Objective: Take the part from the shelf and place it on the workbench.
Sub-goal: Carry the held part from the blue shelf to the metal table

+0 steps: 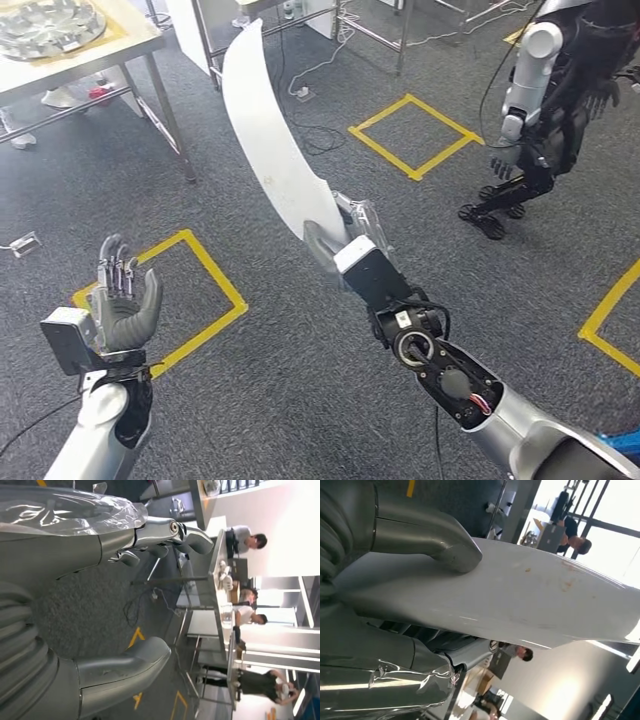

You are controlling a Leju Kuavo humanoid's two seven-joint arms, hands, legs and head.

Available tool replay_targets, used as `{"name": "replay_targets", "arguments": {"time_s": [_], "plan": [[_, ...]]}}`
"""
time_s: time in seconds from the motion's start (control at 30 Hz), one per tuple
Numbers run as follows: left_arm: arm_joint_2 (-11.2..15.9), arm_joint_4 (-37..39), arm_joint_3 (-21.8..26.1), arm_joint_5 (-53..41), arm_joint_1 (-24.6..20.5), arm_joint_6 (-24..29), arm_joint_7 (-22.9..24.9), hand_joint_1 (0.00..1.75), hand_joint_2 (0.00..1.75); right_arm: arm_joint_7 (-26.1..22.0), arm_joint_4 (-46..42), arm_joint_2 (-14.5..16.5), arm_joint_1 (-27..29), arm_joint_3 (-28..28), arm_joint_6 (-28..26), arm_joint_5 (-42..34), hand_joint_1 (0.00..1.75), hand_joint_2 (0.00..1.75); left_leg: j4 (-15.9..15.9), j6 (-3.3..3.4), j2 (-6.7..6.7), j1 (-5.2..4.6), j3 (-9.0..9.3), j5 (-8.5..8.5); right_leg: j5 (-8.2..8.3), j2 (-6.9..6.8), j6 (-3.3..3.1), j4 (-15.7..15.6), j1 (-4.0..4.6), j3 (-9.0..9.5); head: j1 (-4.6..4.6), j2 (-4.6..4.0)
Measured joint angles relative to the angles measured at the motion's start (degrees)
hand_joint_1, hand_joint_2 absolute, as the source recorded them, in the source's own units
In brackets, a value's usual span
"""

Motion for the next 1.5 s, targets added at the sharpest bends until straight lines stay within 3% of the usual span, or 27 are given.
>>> {"name": "replay_targets", "arguments": {"time_s": [0.07,0.13,0.17,0.23,0.3,0.33,0.37,0.43,0.5,0.57,0.63,0.67,0.73,0.8,0.87,0.9,0.93,1.0,1.07,1.17,1.2,1.27,1.33,1.37,1.4,1.43,1.5], "plan": [[0.1,-0.1,0.0,0.0,-0.1,0.0,0.1,0.00,1.75,0.0,0.0,0.0,-0.2,0.1,0.0,0.0,1.75,1.75,-3.0,0.83,0.53,-0.40,1.46,0.55,-0.41,-0.87,0.77,0.1,0.24,0.23,-0.01,0.00],[0.2,-0.2,0.0,0.0,-0.1,-0.1,0.4,0.00,1.75,0.1,0.0,0.0,-0.3,0.1,0.0,0.0,1.75,1.75,-2.8,1.89,-0.82,-0.46,1.41,0.49,-0.69,-1.70,1.51,0.0,0.25,0.59,0.18,0.00],[0.2,-0.3,0.0,-0.1,-0.1,-0.2,0.6,0.00,1.75,0.2,0.0,0.0,-0.4,0.1,0.0,0.0,1.75,1.75,-2.9,2.32,-1.45,-0.34,1.52,0.50,-1.19,-1.24,1.79,0.3,0.11,0.59,0.37,0.00],[0.3,-0.6,0.0,-0.2,-0.2,-0.4,0.9,0.00,1.75,0.3,-0.1,0.0,-0.5,0.1,-0.1,0.0,1.75,1.75,-3.1,3.11,-2.56,-0.03,1.86,0.56,-3.84,1.65,2.06,4.3,-0.10,-1.04,1.01,0.00],[0.3,-0.6,0.0,-0.3,-0.4,-0.7,1.2,0.00,1.75,0.5,0.0,0.0,-0.4,0.0,-0.1,0.0,1.75,1.75,-3.1,3.57,-3.73,-0.27,1.94,0.51,-7.69,4.61,2.04,12.9,-0.01,-5.05,1.94,0.00],[0.3,-0.6,0.0,-0.4,-0.4,-0.9,1.3,0.00,1.75,0.7,0.0,0.0,-0.4,0.0,-0.1,0.0,1.75,1.75,-3.1,3.67,-4.47,-0.45,1.95,0.49,-8.79,5.15,1.98,16.6,0.11,-7.00,2.29,0.00],[0.3,-0.6,0.0,-0.4,-0.4,-1.0,1.5,0.00,1.75,1.0,0.0,0.0,-0.3,0.1,-0.1,0.0,1.75,1.75,-3.0,3.74,-5.27,-0.64,1.98,0.48,-8.77,5.38,1.82,18.3,0.24,-8.09,2.49,0.00],[0.3,-0.7,0.0,-0.4,-0.4,-1.2,1.8,0.00,1.75,1.3,-0.1,0.0,-0.2,0.1,-0.2,0.1,1.75,1.75,-2.9,3.77,-6.98,-0.95,2.13,0.46,-5.24,5.95,1.12,14.4,0.51,-6.92,2.80,0.00],[0.3,-0.9,0.0,-0.4,-0.6,-1.3,1.9,0.00,1.75,1.8,-0.4,-0.1,-0.2,0.0,-0.3,0.3,1.75,1.75,-2.9,3.67,-8.60,-1.14,2.25,0.51,-1.09,8.55,0.02,6.1,0.61,-3.50,3.01,0.00],[0.2,-1.1,0.0,-0.3,-0.8,-1.5,2.1,0.00,1.75,2.2,-0.8,-0.2,-0.2,-0.1,-0.6,0.4,1.75,1.75,-2.9,3.28,-9.96,-0.92,1.94,0.75,0.17,10.75,-0.60,1.5,0.65,-1.29,2.95,0.00],[0.1,-1.1,0.0,-0.3,-0.9,-1.6,2.2,0.00,1.75,2.5,-1.1,-0.3,0.0,-0.1,-0.8,0.6,1.75,1.75,-3.1,2.56,-11.36,-0.53,1.50,1.21,0.12,10.19,-0.68,0.8,0.79,-0.63,3.16,0.00],[0.1,-1.1,0.0,-0.3,-0.8,-1.7,2.3,0.00,1.75,2.6,-1.3,-0.3,0.1,-0.1,-0.9,0.7,1.75,1.75,-3.0,2.22,-11.36,-0.58,1.34,1.19,0.26,9.35,-0.69,0.4,0.67,-0.36,3.40,0.00],[0.2,-1.2,-0.1,-0.3,-1.1,-1.9,2.2,0.00,1.75,2.7,-1.7,-0.3,0.3,-0.1,-1.1,1.1,1.75,1.75,-0.3,1.66,-8.61,-1.01,-0.02,-0.48,0.66,7.62,-0.87,-0.5,0.28,0.22,2.71,0.00],[0.2,-1.3,-0.1,-0.2,-1.4,-2.0,2.2,0.00,1.75,2.9,-2.1,-0.3,0.8,-0.2,-1.2,1.4,1.75,1.75,6.9,1.18,-4.42,-1.03,-3.68,-4.13,0.78,5.88,-1.07,-0.9,0.20,0.40,1.72,0.00],[0.1,-1.3,-0.1,-0.1,-1.4,-2.0,2.2,0.00,1.75,3.1,-2.2,-0.3,1.5,-0.3,-1.1,1.5,1.75,1.75,13.3,0.77,-2.81,-0.55,-6.95,-6.33,0.69,4.10,-1.09,-0.9,0.32,0.27,1.13,0.00],[0.1,-1.3,-0.1,-0.1,-1.3,-2.0,2.2,0.00,1.75,3.1,-2.3,-0.3,1.7,-0.3,-1.1,1.6,1.75,1.75,13.6,0.63,-2.57,-0.31,-7.08,-5.99,0.63,3.28,-1.03,-0.8,0.33,0.22,0.84,0.00],[0.1,-1.3,-0.1,-0.1,-1.3,-1.9,2.2,0.00,1.75,3.1,-2.3,-0.3,1.9,-0.4,-1.1,1.6,1.75,1.75,11.6,0.52,-2.33,-0.15,-5.92,-4.71,0.53,2.58,-0.90,-0.7,0.30,0.20,0.56,0.00],[0.1,-1.3,-0.1,-0.1,-1.5,-1.7,2.2,0.00,1.75,3.1,-2.5,-0.3,2.0,-0.5,-1.1,1.5,1.75,1.75,3.4,0.52,-1.46,-0.02,-1.12,-1.52,0.15,1.62,-0.37,-0.5,0.34,0.18,0.08,0.00],[0.0,-1.2,-0.2,0.0,-1.6,-1.1,2.4,0.00,1.75,3.0,-2.8,-0.3,2.0,-0.7,-1.0,0.9,1.75,1.75,-2.1,1.18,-0.96,-0.21,2.04,-0.22,-0.23,1.04,0.32,-0.2,0.55,0.17,0.06,0.00],[-0.1,-1.2,-0.2,0.3,-1.6,-0.3,2.8,0.00,1.75,2.9,-2.9,-0.3,2.0,-0.9,-0.8,0.2,1.75,1.75,-2.7,2.59,-1.45,-0.48,2.39,-0.52,-0.54,0.64,1.25,-0.2,0.50,0.34,0.57,0.00],[-0.1,-1.2,-0.2,0.4,-1.7,-0.1,2.8,0.00,1.75,2.8,-2.9,-0.3,2.0,-0.9,-0.7,0.2,1.75,1.75,-2.8,2.98,-1.58,-0.45,2.53,-0.56,-1.12,1.23,1.51,0.4,0.37,0.11,0.71,0.00],[-0.1,-1.3,-0.2,0.4,-1.8,0.2,2.8,0.00,1.75,2.8,-2.9,-0.4,2.1,-1.1,-0.7,0.2,1.75,1.75,-3.1,3.64,-1.75,-0.28,2.86,-0.60,-4.00,3.31,1.83,5.2,0.23,-2.10,1.32,0.00],[-0.2,-1.3,-0.2,0.5,-1.8,0.4,2.9,0.00,1.75,2.8,-2.9,-0.5,2.3,-1.3,-0.7,0.2,1.75,1.75,-3.0,4.03,-2.04,-0.47,2.97,-0.77,-7.60,4.92,1.95,13.9,0.35,-6.26,2.18,0.00],[-0.3,-1.3,-0.3,0.6,-1.8,0.4,3.1,0.00,1.75,2.9,-2.9,-0.5,2.6,-1.3,-0.8,0.2,1.75,1.75,-3.0,4.15,-2.28,-0.63,3.04,-0.84,-8.30,5.18,1.93,17.1,0.43,-8.03,2.49,0.00],[-0.3,-1.3,-0.3,0.7,-1.8,0.4,3.3,0.00,1.75,2.9,-2.9,-0.6,2.8,-1.4,-0.8,0.1,1.75,1.75,-3.0,4.26,-2.57,-0.78,3.14,-0.92,-7.91,5.30,1.80,18.3,0.48,-8.90,2.71,0.00],[-0.4,-1.3,-0.3,0.8,-1.8,0.4,3.5,0.00,1.75,3.0,-2.9,-0.6,2.9,-1.4,-0.8,0.1,1.75,1.75,-3.0,4.33,-2.90,-0.93,3.32,-1.02,-6.29,5.36,1.55,16.9,0.53,-8.63,2.91,0.00],[-0.5,-1.2,-0.4,0.8,-1.9,0.4,3.8,0.00,1.75,3.1,-2.9,-0.7,2.9,-1.5,-0.9,0.0,1.75,1.75,-3.0,4.36,-3.47,-1.10,3.77,-1.25,-1.44,5.79,0.64,9.3,0.79,-5.71,3.24,0.00]]}}
